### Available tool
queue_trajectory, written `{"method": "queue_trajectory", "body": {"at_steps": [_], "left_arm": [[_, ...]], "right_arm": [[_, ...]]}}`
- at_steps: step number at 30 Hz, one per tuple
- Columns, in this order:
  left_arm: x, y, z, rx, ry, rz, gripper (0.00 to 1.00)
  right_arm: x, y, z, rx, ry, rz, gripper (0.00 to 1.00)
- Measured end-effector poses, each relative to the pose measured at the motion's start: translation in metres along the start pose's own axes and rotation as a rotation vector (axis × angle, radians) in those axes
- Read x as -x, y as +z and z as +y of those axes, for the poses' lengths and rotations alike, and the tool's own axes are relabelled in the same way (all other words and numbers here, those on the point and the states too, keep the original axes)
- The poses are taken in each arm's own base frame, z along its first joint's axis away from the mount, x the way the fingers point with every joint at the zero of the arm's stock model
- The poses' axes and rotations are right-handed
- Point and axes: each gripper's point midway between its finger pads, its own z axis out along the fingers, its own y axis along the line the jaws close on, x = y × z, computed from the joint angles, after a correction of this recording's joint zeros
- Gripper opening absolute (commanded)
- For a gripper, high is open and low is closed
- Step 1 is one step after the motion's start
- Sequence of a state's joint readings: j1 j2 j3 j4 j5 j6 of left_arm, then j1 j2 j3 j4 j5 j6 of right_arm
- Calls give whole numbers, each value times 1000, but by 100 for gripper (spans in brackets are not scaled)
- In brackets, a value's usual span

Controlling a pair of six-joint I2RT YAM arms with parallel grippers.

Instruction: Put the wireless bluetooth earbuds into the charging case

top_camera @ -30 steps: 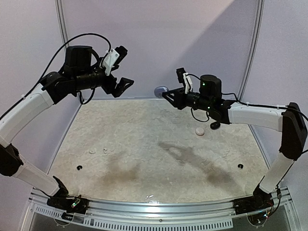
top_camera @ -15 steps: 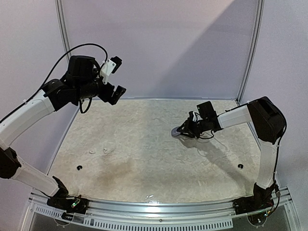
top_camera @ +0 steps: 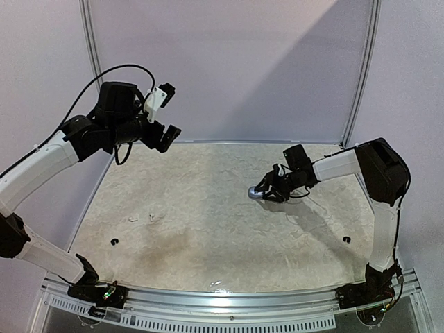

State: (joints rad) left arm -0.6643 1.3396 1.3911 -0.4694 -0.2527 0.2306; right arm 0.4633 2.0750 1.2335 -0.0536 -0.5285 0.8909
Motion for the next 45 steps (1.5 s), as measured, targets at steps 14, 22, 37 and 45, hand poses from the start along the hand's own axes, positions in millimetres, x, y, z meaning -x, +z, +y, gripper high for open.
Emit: {"method": "queue_trajectory", "body": {"at_steps": [14,22,37,45], "left_arm": [[-2,1,-1,-2,2,2,99],[-9,4,-5,-12,6,16,99],[-9,4,-7,-25,10,14,99],[-10,5,-8,-29,14,16,99]], "right_arm": [[35,-59,4,-376,-185,-73,99],[73,-125,3,-686,-339,-218,99],[65,-66,-71,-821,-324,-23,86],[64,-55,-73,-784,-299,-16,72]]}}
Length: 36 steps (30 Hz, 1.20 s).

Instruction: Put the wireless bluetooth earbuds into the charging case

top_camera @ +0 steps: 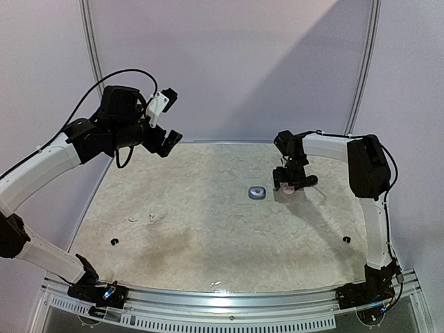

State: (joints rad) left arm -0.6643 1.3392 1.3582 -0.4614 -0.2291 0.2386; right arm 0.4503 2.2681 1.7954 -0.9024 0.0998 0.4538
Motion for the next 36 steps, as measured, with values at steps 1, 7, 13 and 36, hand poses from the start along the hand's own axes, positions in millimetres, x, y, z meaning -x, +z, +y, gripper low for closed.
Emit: {"method": "queue_trajectory", "body": {"at_steps": [1,7,13,36], "left_arm": [[0,0,0,0,0,0,99],[0,0,0,0,1,0,99],[0,0,0,-2,0,-1,99],[94,-41,-62,-519,-213,-251,87]], "right_arm": [[0,0,1,5,3,-1,70],[1,4,2,10,13,-4,52],[3,4,2,14,5,-11,38],[-34,-374,154,500,-721,-1357,32]]}}
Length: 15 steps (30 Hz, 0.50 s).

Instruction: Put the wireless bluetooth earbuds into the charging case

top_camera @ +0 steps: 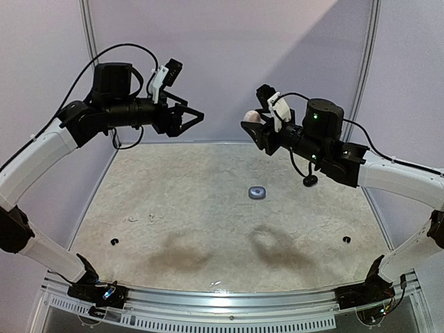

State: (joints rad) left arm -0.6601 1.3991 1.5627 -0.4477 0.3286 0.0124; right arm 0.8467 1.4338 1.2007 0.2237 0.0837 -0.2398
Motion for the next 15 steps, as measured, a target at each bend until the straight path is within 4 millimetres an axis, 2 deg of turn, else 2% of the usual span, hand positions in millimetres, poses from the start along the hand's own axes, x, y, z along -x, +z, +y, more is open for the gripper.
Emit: {"method": "queue_trajectory", "body": {"at_steps": [3,6,15], "left_arm": [[24,1,-12,-80,-11,-59,84],[37,7,-19,-136,-20,-86,81],[16,48,-43,-223,-40,27,68]], "right_arm": [[9,1,16,24,-98,-48,32],[15,3,29,42,-170,-77,32],[25,16,50,62,-284,-104,31]]}}
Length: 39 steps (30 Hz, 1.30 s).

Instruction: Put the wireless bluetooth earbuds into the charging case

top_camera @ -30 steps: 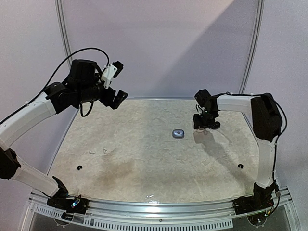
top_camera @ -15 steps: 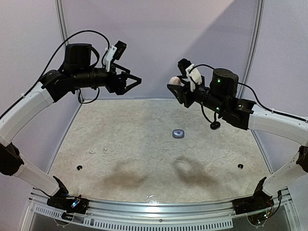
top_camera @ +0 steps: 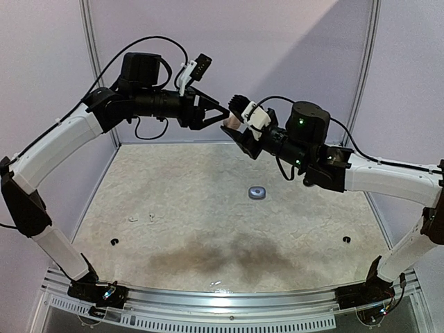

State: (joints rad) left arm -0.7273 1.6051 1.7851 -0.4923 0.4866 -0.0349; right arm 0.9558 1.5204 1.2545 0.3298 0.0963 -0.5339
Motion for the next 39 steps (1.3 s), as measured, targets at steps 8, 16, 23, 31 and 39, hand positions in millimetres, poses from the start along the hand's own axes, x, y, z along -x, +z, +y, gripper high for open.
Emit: {"method": "queue_trajectory", "body": {"at_steps": [8,16,23,31,39], "left_arm": [[-14,8,-1,-5,0,56,49],[-17,9,4,30,17,68,13],[-17,9,6,44,-5,71,0],[-19,9,4,31,30,79,0],[-35,6,1,-3,152,142,0]], "right_arm": [[8,7,-3,-13,-30,-12,31],[7,12,3,3,-57,-3,31],[6,13,2,-8,-76,4,36],[4,13,3,-6,-53,12,99],[-14,-6,21,222,40,96,99]]}}
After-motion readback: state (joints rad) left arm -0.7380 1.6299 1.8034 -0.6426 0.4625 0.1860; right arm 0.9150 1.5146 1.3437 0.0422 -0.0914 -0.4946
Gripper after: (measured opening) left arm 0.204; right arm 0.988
